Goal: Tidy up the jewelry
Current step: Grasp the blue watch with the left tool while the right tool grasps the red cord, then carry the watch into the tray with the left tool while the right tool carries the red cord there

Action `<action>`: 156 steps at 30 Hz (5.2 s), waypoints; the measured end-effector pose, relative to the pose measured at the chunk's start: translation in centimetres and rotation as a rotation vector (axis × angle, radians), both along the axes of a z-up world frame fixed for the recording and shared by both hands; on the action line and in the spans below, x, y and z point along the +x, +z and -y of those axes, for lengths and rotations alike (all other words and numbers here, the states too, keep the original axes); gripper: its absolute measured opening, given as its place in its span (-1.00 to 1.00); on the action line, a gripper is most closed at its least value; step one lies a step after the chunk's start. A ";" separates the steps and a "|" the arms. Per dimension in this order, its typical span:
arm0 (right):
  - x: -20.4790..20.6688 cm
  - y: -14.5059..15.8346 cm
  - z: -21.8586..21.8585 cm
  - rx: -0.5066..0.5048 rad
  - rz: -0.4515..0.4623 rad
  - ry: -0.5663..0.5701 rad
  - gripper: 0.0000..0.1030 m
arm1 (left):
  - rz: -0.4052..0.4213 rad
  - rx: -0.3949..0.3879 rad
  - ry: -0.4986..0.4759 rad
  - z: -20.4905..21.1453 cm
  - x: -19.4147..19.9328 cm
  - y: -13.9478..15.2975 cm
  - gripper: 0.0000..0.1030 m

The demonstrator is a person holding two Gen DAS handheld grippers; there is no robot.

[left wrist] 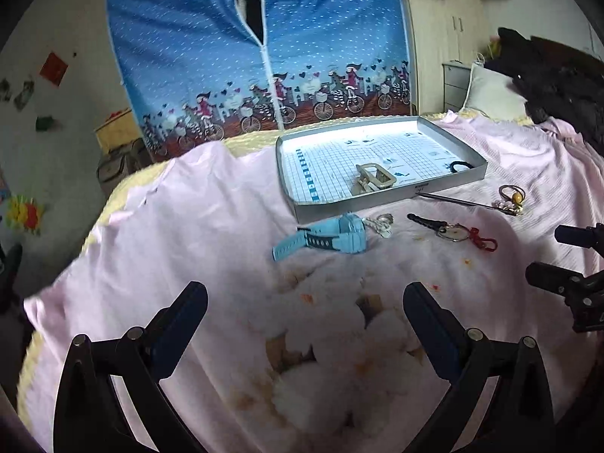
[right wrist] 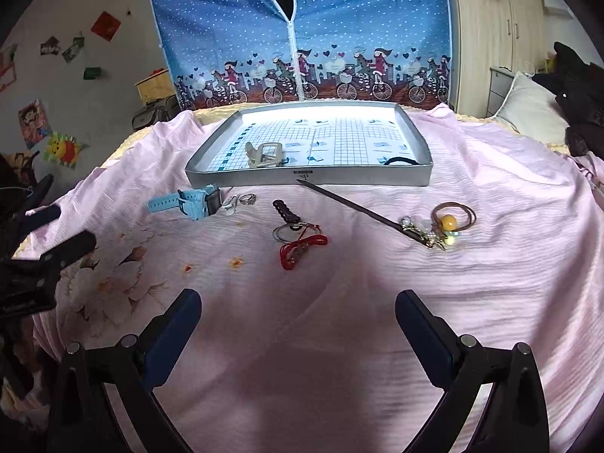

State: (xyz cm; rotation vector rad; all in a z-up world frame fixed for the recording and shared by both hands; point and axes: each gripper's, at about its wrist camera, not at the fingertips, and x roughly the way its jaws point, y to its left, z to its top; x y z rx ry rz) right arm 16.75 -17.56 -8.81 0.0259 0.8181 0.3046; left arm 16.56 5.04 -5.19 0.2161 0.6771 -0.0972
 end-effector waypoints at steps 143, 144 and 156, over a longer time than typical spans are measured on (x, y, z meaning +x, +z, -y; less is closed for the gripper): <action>19.2 -1.1 3.4 0.355 -0.009 0.125 -0.83 | 0.020 -0.460 0.066 4.7 15.1 0.5 -0.67; 19.5 -1.3 3.6 0.344 -0.008 0.118 -0.83 | 0.015 -0.462 0.075 4.6 15.6 0.4 -0.67; 20.9 -3.9 4.3 0.337 -0.075 0.079 -0.79 | -0.078 -0.506 0.125 3.4 19.2 -2.3 -0.56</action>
